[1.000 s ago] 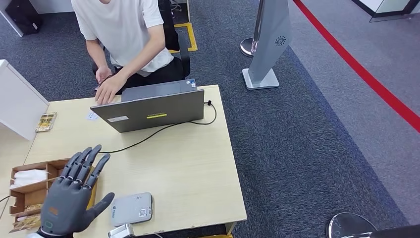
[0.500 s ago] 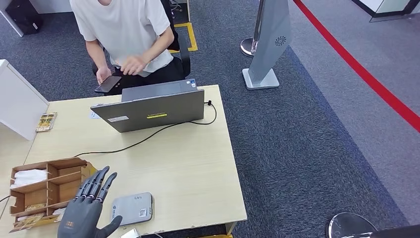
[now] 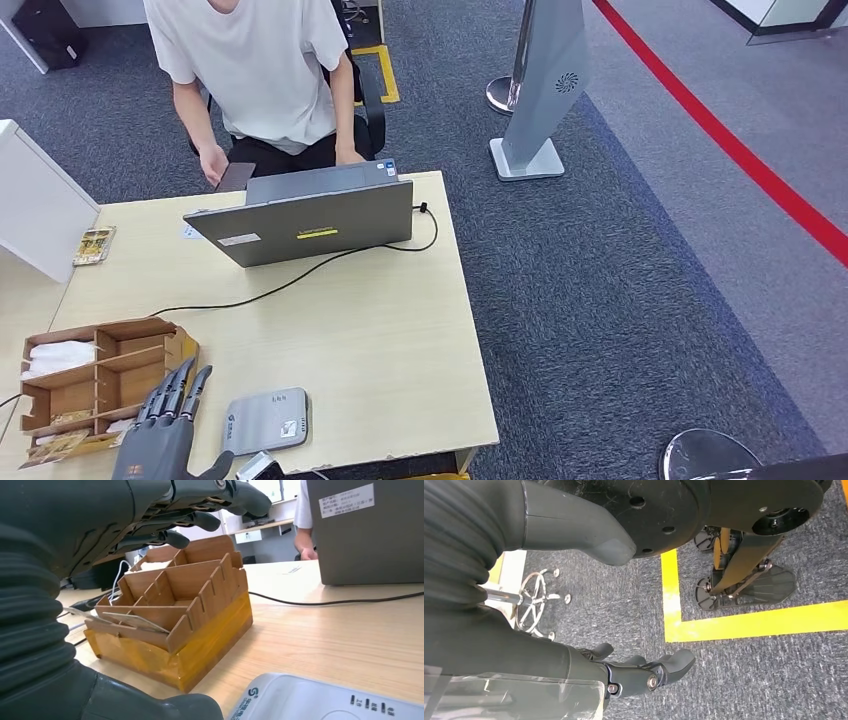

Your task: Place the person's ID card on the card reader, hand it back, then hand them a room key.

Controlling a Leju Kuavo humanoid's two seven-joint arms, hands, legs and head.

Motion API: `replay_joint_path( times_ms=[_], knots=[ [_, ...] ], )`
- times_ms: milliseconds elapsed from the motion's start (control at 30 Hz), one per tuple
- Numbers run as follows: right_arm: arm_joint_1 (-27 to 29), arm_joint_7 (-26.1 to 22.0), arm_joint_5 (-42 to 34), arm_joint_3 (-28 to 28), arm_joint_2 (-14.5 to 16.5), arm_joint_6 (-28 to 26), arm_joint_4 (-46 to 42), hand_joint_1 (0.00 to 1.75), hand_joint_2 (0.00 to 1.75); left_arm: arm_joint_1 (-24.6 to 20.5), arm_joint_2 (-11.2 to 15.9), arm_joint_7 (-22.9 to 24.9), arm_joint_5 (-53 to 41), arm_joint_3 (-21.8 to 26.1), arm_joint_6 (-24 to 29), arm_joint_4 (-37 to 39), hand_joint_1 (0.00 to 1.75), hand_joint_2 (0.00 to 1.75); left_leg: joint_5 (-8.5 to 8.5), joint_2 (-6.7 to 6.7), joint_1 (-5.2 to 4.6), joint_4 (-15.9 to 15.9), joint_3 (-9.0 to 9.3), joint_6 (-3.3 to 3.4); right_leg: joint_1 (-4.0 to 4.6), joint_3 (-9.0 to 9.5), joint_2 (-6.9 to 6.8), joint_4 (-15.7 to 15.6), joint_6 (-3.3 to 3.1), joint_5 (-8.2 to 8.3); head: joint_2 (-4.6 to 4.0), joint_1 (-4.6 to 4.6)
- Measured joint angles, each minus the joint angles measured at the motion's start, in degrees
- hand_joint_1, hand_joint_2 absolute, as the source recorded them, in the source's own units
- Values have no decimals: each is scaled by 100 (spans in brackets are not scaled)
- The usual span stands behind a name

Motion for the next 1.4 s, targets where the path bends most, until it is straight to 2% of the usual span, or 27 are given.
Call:
replay_joint_path(
  times_ms=[300,567,1033,1400],
  knots=[
    [10,0,-41,0,1,7,5,0,175,213,8,297,8,325,306,122,0,175,0,0,1,0,1,0,0,0,0,0,0,0,0,-1],
    [22,-1,-39,0,1,19,5,0,175,363,-2,347,-73,720,447,187,0,175,0,0,1,0,0,0,0,0,1,0,0,0,0,-1],
    [30,-1,43,0,1,36,5,0,175,471,-117,310,-147,1177,541,370,0,175,0,0,1,0,0,0,0,0,0,0,0,0,0,-1],
    [31,1,61,5,1,50,2,0,175,448,-243,70,-268,1350,567,529,0,175,0,0,1,0,1,0,0,0,0,0,0,0,0,-1]
  ],
)
